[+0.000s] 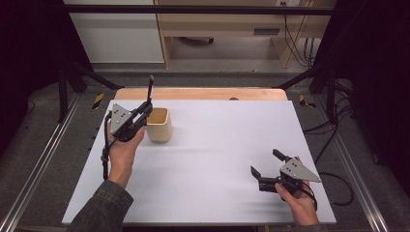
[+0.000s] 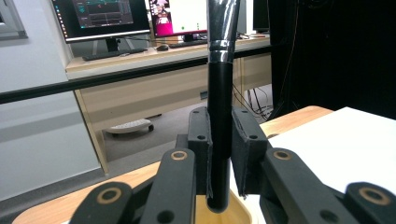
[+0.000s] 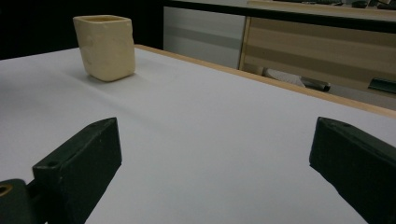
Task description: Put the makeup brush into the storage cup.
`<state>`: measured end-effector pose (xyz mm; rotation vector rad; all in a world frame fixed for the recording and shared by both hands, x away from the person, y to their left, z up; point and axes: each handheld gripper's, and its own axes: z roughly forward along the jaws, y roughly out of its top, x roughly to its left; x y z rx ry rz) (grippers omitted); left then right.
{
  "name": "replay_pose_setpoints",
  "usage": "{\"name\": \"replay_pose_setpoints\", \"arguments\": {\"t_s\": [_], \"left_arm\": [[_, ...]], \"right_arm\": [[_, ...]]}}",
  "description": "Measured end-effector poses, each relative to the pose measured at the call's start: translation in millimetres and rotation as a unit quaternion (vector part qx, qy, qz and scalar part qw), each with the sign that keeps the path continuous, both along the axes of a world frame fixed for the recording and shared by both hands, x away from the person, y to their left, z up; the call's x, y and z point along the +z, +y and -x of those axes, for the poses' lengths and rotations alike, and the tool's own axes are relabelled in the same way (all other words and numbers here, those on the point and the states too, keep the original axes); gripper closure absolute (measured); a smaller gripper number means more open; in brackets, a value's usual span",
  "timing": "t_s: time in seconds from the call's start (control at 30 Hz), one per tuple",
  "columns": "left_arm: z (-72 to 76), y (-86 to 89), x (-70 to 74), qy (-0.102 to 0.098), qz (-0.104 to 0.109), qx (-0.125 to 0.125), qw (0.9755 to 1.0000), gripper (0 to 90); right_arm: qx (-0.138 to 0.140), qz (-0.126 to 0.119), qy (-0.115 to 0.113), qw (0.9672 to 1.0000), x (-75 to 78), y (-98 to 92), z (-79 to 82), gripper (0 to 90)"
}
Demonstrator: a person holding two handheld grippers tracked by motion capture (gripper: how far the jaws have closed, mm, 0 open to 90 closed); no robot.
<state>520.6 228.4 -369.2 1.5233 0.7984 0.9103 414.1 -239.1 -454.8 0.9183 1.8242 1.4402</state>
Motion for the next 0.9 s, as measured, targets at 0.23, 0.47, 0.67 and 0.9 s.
{"name": "replay_pose_setpoints", "arguments": {"t_s": [0.23,0.47,0.67,0.9], "left_arm": [[-5.6,0.6,-6.2,0.006,0.017,0.001,0.9998,78.9],[-13.6,6.2,-17.0,0.020,0.069,0.005,0.9974,78.9],[-16.7,5.3,-24.0,0.025,0.062,0.007,0.9978,78.9],[-20.9,1.9,-30.0,0.030,0.061,0.008,0.9976,78.9]], "right_arm": [[0.002,0.002,0.000,1.0000,-0.3,0.6,-0.3,3.1],[0.003,0.003,0.001,1.0000,-0.5,0.8,-0.7,3.1],[0.004,0.003,0.002,1.0000,-0.6,1.3,-0.6,3.1],[0.006,0.004,0.002,1.0000,-0.8,1.7,-0.9,3.1]]}}
